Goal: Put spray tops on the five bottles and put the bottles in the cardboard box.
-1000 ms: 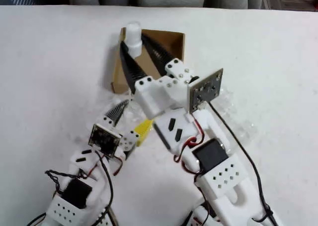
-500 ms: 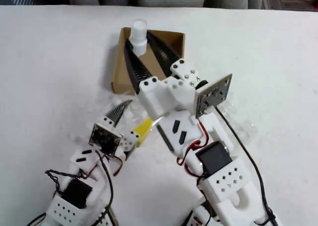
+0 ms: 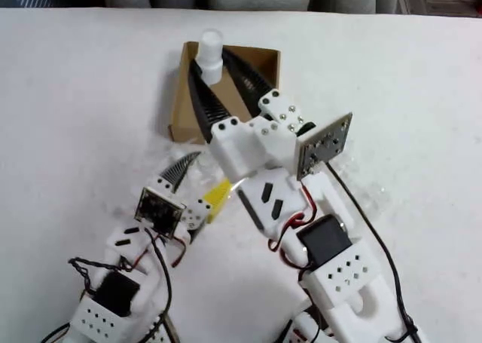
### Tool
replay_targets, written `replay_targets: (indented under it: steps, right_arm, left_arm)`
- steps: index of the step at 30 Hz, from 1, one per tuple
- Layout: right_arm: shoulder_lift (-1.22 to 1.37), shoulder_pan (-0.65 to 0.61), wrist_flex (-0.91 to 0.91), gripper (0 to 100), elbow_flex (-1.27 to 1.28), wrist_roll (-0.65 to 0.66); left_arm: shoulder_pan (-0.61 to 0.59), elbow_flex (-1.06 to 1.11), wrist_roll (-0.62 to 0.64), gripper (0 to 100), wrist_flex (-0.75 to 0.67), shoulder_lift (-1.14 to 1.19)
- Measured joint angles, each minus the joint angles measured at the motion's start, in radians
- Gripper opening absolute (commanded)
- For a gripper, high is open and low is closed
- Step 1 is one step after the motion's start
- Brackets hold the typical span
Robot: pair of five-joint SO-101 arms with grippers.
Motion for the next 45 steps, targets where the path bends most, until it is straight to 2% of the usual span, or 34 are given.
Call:
replay_targets:
  steps: [9, 17, 25, 34, 45]
  right_arm:
    - [0.002, 0.000, -0.100, 1.5, 0.124, 0.000]
    - [-0.077, -0.015, -0.100, 1.5, 0.210, 0.000]
    - [-0.203, -0.075, 0.086, 1.5, 0.239, 0.000]
    - [-0.361, -0.081, 0.114, 1.5, 0.381, 0.000]
    - [-0.442, -0.106, 0.292, 1.5, 0.387, 0.000]
  left_arm:
    - [0.000, 0.000, 0.000, 2, 0.002, 0.000]
    - [0.000, 0.000, 0.000, 2, 0.002, 0.000]
    - [0.000, 0.000, 0.000, 2, 0.002, 0.000]
    - [0.002, 0.000, 0.000, 2, 0.002, 0.000]
    - [0.003, 0.000, 0.000, 2, 0.002, 0.000]
